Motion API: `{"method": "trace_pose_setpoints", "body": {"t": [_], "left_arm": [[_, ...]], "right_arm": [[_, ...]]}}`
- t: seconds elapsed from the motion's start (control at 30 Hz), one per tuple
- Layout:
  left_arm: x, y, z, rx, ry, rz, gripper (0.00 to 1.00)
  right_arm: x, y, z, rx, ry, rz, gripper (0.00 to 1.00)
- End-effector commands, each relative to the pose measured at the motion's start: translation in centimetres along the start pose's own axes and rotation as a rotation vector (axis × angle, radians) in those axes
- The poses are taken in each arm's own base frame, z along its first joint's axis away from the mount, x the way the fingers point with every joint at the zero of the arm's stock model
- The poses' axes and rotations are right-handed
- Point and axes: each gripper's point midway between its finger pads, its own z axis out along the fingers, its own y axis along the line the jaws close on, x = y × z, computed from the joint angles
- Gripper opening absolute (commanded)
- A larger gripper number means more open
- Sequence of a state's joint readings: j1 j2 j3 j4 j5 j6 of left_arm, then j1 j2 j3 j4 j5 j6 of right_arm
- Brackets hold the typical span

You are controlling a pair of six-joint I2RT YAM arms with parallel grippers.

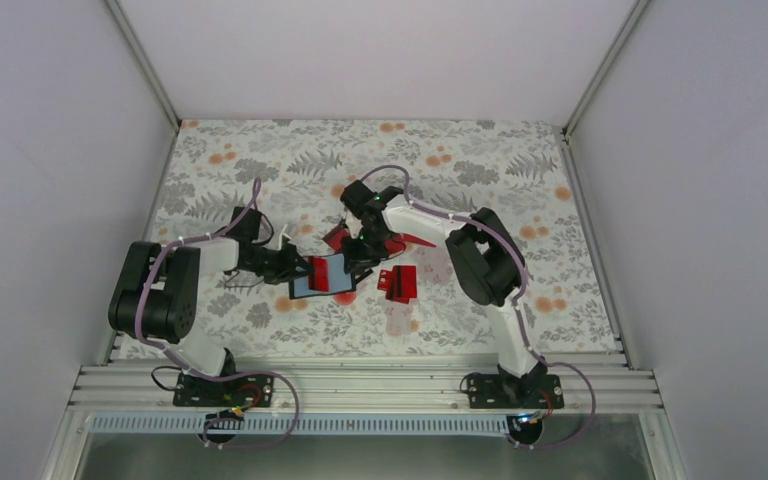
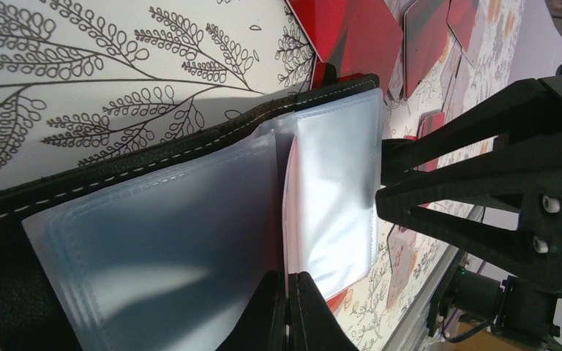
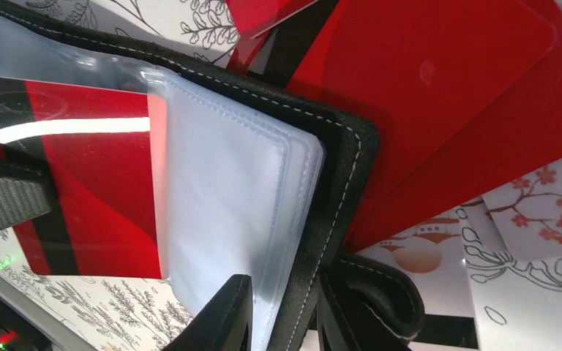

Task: Put the credit cards into the card holder

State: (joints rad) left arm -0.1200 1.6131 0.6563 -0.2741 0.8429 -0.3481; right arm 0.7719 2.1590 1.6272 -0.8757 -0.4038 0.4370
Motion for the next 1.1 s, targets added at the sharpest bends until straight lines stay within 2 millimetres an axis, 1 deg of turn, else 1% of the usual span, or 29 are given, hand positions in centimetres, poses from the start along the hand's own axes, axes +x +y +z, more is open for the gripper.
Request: {"method": "trace_pose_setpoints", "body": {"t": [0.0, 0.1, 0.2, 0.33, 0.4, 0.5, 0.73, 0.9, 1.07], "left_arm": [[0.2, 0.2, 0.0, -0.017, 0.006, 0.016, 0.02], [0.2, 0.2, 0.0, -0.016, 0.006, 0.016, 0.02], [0.1, 0.2, 0.0, -0.013, 0.005, 0.015, 0.02], [0.1, 0.1, 0.1, 0.002, 0.007, 0.014, 0.02], [0.1, 0.0, 0.3, 0.016, 0.006, 0.014, 0.02], [0.3, 0.0, 0.5, 0.031, 0.012, 0.004, 0.02], [0.9, 0.6, 1.0, 0.048, 0.015, -0.013, 0.02], [0.6, 0.8, 1.2, 0.048, -0.010, -0.008, 0.02], [0.6, 1.5, 1.5, 0.034, -0.016, -0.017, 0.02]], "right_arm": [[-0.4, 0.2, 0.7, -0.022, -0.003, 0.000, 0.23], [-0.2, -0.5, 1.0, 0.006, 0.000, 0.006, 0.22], [0.4, -1.8, 1.5, 0.056, 0.007, 0.019, 0.19], [1.1, -2.5, 2.2, 0.061, 0.018, 0.024, 0.14], [1.3, -2.6, 2.6, 0.055, 0.026, 0.023, 0.12], [1.1, -2.7, 2.8, 0.059, 0.020, 0.019, 0.11], [1.4, -3.1, 3.5, 0.061, 0.036, 0.024, 0.08], [1.4, -3.2, 3.7, 0.061, 0.043, 0.024, 0.07], [1.3, -3.0, 3.7, 0.059, 0.044, 0.019, 0.07]]}}
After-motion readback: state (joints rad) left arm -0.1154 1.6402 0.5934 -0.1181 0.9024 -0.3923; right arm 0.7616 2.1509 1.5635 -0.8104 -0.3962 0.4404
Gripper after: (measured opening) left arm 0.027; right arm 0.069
